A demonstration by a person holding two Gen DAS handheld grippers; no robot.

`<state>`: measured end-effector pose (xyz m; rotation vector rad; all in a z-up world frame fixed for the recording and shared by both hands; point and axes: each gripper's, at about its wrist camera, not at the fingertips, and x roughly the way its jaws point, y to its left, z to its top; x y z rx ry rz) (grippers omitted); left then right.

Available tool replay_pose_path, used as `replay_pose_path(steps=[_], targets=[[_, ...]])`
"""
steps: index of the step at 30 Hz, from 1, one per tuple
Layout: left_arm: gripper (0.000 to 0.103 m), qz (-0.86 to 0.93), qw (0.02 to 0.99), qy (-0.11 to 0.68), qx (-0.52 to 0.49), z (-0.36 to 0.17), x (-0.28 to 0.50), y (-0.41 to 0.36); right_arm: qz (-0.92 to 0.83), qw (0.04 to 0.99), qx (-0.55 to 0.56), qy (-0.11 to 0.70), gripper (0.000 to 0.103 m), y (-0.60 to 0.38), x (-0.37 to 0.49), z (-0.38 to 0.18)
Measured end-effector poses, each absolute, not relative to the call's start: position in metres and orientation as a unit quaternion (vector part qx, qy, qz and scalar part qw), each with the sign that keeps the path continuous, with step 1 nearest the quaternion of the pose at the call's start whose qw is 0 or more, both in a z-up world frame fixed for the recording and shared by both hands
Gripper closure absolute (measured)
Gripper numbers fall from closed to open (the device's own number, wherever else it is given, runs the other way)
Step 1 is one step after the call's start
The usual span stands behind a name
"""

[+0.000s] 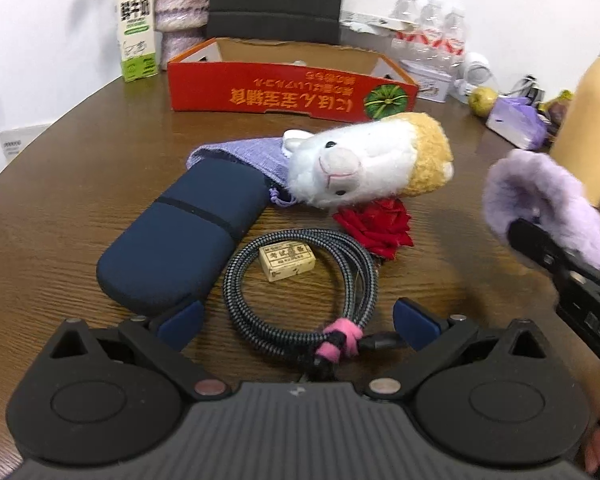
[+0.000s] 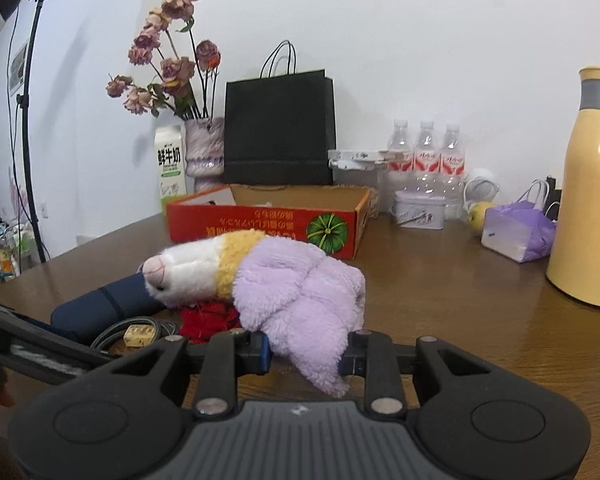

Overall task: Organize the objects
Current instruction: 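Grasp the lilac fuzzy cloth with the right gripper and lift it, then carry the lilac cloth with the right gripper toward the red box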

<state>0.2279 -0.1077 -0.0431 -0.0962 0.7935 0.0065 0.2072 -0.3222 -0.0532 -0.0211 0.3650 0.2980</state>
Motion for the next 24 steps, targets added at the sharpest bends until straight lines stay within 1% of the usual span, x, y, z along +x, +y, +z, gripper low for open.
replay_pose_path(steps=[5, 10, 18, 19, 20, 24], targets=[[0.0, 0.038, 0.919, 0.388, -0.065, -0.048, 0.236, -0.113, 0.149, 0.974, -0.008, 0.172, 0.077, -0.324, 0.204, -0.053], [0.0, 0.078, 0.919, 0.385, -0.03, -0.053, 0.241, -0.126, 0.15, 0.975, -0.002, 0.163, 0.077, -0.326, 0.201, -0.052], [0.0, 0.08, 0.923, 0.375, -0.029, -0.055, 0.239, -0.128, 0.156, 0.975, 0.012, 0.159, 0.076, -0.33, 0.201, -0.052], [0.005, 0.077, 0.925, 0.372, -0.028, -0.055, 0.238, -0.129, 0.157, 0.975, 0.014, 0.158, 0.076, -0.331, 0.2, -0.052], [0.015, 0.072, 0.928, 0.365, -0.026, -0.054, 0.236, -0.129, 0.157, 0.975, 0.015, 0.158, 0.076, -0.331, 0.2, -0.052], [0.016, 0.057, 0.932, 0.356, -0.023, -0.053, 0.23, -0.131, 0.157, 0.975, 0.018, 0.158, 0.076, -0.332, 0.2, -0.052]])
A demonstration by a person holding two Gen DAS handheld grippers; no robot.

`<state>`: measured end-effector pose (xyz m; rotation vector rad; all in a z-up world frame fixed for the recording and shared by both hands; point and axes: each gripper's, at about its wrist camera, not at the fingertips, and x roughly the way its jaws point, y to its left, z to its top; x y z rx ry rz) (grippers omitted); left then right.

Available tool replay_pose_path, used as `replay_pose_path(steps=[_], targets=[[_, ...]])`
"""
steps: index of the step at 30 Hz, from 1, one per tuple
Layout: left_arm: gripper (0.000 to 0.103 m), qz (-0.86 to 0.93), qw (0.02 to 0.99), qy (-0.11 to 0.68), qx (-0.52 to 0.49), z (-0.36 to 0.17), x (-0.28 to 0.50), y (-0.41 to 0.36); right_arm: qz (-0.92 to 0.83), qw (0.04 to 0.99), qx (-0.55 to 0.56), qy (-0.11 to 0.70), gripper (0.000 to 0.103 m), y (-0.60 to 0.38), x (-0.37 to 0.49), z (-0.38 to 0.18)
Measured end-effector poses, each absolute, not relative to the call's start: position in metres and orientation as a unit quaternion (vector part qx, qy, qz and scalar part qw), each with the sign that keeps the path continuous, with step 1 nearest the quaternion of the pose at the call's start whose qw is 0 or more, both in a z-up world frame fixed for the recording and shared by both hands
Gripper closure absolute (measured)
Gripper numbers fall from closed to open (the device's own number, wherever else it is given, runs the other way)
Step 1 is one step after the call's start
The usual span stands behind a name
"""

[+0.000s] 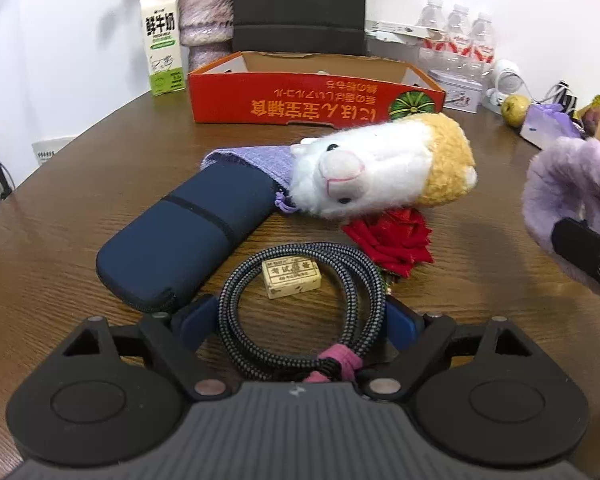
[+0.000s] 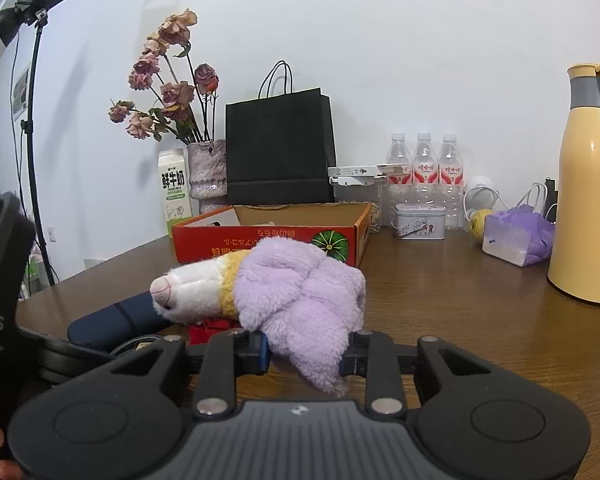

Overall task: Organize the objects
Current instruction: 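Carry the lilac cloth with the right gripper toward the red box, then grasp the black braided cable with the left gripper while right holds the lilac cloth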

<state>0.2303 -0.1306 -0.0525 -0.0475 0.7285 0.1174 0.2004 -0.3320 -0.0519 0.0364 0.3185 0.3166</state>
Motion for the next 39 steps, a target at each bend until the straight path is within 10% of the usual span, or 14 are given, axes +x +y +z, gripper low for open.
replay_pose_path(steps=[39], targets=[[0.017, -0.009, 0.971, 0.238, -0.032, 0.001, 0.166, -0.064, 0.182, 0.976, -0.03, 0.116, 0.076, -0.275, 0.181, -0.035]])
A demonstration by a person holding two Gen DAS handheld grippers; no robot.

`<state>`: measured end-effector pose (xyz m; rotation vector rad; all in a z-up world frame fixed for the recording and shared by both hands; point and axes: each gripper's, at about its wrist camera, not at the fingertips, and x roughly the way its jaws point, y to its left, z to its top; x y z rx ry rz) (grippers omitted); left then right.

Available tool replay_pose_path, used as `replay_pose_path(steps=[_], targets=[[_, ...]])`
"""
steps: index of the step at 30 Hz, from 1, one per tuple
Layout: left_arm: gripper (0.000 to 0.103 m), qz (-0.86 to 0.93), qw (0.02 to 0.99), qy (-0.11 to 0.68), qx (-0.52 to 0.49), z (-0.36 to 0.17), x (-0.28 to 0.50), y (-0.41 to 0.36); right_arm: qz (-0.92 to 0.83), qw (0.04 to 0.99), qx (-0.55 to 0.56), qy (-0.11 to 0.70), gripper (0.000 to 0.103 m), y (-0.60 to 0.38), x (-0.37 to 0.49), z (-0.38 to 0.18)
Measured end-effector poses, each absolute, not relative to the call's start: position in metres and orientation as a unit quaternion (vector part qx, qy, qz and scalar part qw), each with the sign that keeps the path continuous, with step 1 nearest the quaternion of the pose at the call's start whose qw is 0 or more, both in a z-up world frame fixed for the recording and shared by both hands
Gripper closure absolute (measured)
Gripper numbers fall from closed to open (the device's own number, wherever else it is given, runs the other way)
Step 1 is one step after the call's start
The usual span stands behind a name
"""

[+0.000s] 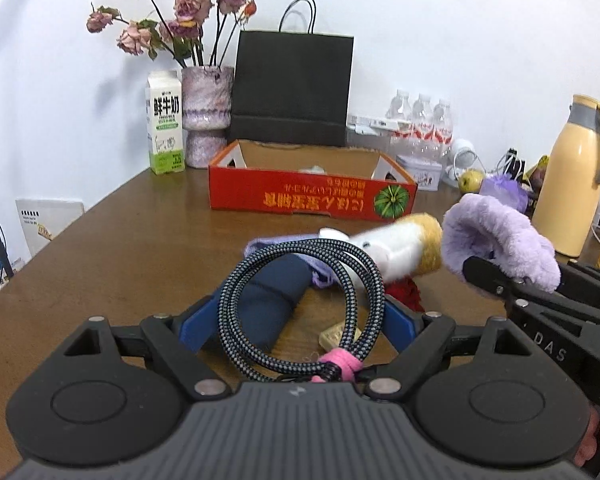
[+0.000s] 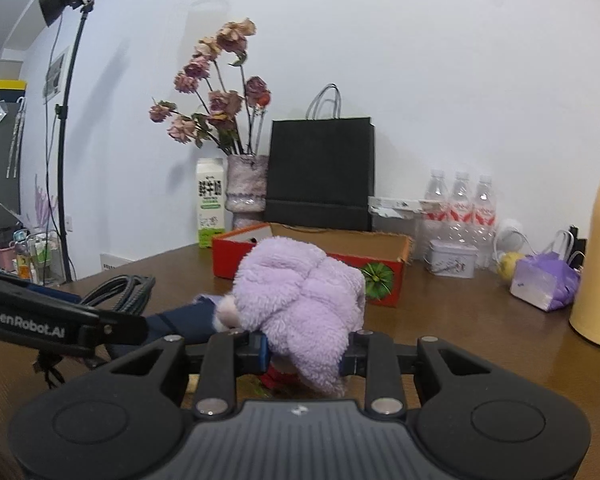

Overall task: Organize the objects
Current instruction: 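Grasp the black braided cable with the left gripper while right holds the lilac cloth, then carry the cable and lilac cloth with both grippers over the red box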

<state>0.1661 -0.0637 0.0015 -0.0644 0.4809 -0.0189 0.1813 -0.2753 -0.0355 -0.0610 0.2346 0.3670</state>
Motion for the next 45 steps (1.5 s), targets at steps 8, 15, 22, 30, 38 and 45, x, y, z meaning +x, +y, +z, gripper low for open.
replay_pose_path(steps=[8, 15, 22, 30, 38, 45], targets=[[0.016, -0.01, 0.975, 0.22, -0.038, 0.017, 0.181, -0.046, 0.189, 0.976, -0.034, 0.102, 0.076, -0.25, 0.192, -0.017], [0.016, -0.008, 0.977, 0.209, -0.044, 0.029, 0.201, -0.033, 0.192, 0.976, -0.035, 0.098, 0.076, -0.236, 0.213, -0.003], [0.016, -0.004, 0.978, 0.201, -0.051, 0.041, 0.225, -0.027, 0.191, 0.976, -0.037, 0.095, 0.076, -0.229, 0.239, 0.01], [0.016, -0.006, 0.979, 0.196, -0.061, 0.049, 0.256, -0.026, 0.191, 0.977, -0.03, 0.093, 0.076, -0.228, 0.276, 0.022], [0.016, -0.002, 0.98, 0.187, -0.072, 0.056, 0.294, -0.026, 0.2, 0.974, -0.02, 0.105, 0.076, -0.23, 0.31, 0.025], [0.016, 0.005, 0.98, 0.184, -0.079, 0.061, 0.328, -0.028, 0.201, 0.974, -0.017, 0.105, 0.076, -0.229, 0.337, 0.026]])
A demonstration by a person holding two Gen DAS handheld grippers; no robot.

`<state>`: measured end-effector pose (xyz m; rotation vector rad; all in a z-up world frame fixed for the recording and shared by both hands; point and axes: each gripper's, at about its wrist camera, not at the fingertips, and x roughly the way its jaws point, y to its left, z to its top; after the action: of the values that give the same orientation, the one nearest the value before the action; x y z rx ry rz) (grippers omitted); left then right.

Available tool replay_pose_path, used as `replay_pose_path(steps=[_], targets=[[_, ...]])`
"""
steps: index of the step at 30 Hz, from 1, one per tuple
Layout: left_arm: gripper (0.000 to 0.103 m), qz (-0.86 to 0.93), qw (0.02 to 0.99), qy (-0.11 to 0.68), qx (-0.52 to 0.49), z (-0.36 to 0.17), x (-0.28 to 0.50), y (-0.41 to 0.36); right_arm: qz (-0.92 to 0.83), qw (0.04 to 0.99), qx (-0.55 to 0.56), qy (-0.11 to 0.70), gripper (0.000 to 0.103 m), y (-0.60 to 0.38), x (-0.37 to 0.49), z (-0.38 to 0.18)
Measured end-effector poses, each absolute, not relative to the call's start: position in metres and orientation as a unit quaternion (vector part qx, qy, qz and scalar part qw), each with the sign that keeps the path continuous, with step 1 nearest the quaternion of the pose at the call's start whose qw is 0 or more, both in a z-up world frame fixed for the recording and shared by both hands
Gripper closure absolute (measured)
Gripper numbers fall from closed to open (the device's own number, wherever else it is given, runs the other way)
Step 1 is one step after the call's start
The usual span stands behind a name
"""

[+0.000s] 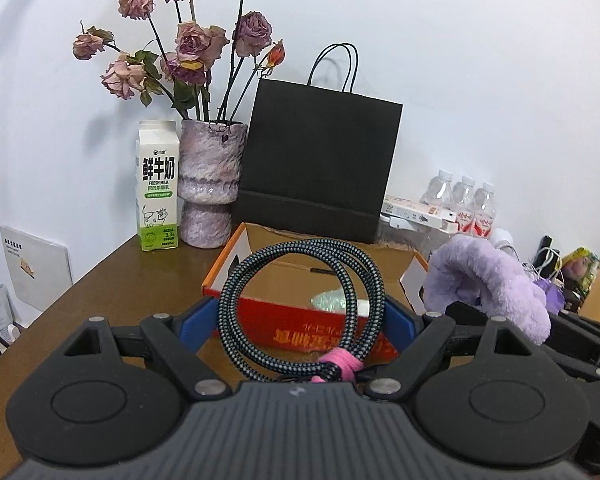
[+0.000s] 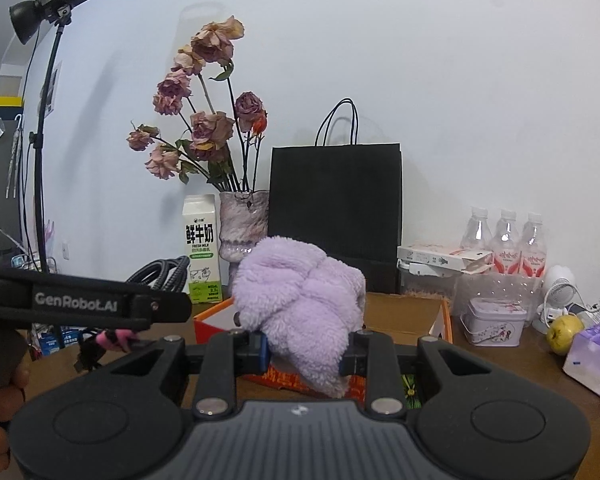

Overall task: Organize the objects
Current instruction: 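Carry the cable and lilac cloth with both grippers over the red box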

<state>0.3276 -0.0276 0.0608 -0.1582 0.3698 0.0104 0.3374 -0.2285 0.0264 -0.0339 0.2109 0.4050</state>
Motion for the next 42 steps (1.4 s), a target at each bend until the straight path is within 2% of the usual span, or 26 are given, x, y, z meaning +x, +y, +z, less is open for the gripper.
replay_pose_path(steps=[42], targets=[[0.016, 0.005, 0.979, 0.2, -0.042, 0.05, 0.503, -0.041, 0.217, 0.96, -0.025, 0.175, 0.076, -0.239, 0.517, 0.016]])
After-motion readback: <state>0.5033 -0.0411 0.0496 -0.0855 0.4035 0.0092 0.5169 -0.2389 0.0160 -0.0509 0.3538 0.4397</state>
